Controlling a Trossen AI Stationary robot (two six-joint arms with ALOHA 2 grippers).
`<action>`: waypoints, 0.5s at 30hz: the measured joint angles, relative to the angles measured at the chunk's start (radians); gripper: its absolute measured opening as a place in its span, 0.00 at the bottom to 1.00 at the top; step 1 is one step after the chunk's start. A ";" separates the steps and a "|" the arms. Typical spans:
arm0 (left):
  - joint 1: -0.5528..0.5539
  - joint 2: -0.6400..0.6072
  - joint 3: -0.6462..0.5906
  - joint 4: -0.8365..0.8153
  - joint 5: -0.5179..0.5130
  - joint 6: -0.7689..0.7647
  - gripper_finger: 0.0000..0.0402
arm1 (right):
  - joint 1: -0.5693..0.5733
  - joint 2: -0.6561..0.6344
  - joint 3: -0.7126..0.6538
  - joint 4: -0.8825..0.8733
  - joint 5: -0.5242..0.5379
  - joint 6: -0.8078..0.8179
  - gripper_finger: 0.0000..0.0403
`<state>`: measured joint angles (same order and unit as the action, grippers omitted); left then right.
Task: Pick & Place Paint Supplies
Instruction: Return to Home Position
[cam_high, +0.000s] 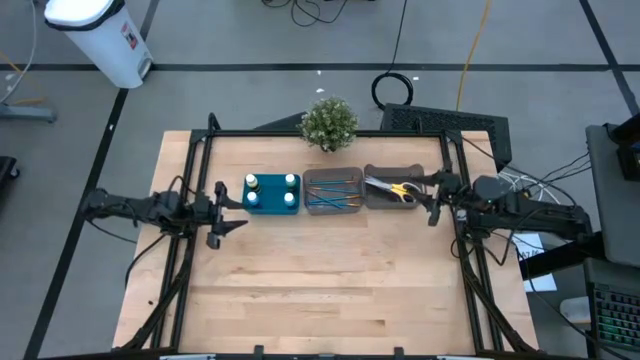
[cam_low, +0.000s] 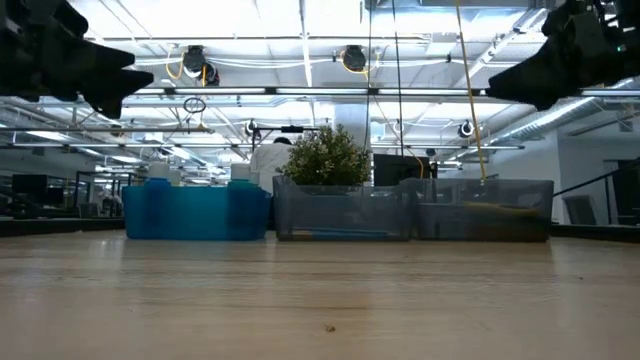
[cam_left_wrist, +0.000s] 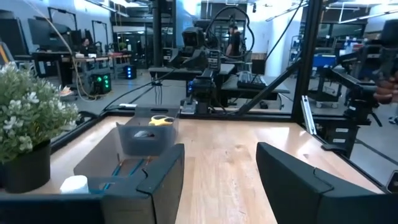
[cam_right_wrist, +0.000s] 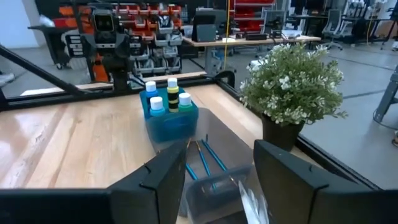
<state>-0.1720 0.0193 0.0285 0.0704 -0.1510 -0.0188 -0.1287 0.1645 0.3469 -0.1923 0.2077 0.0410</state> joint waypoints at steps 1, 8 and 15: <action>0.005 -0.006 -0.006 0.000 0.000 -0.004 0.52 | 0.000 -0.011 -0.018 0.011 0.000 0.000 0.45; 0.015 -0.007 -0.013 -0.002 0.022 -0.020 0.52 | 0.000 -0.071 -0.140 0.119 -0.006 0.006 0.44; 0.015 -0.007 -0.013 -0.018 0.048 -0.021 0.52 | 0.000 -0.134 -0.256 0.220 -0.031 -0.005 0.45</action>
<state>-0.1574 0.0128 0.0154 0.0522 -0.1028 -0.0395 -0.1287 0.0306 0.0909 0.0274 0.1769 0.0363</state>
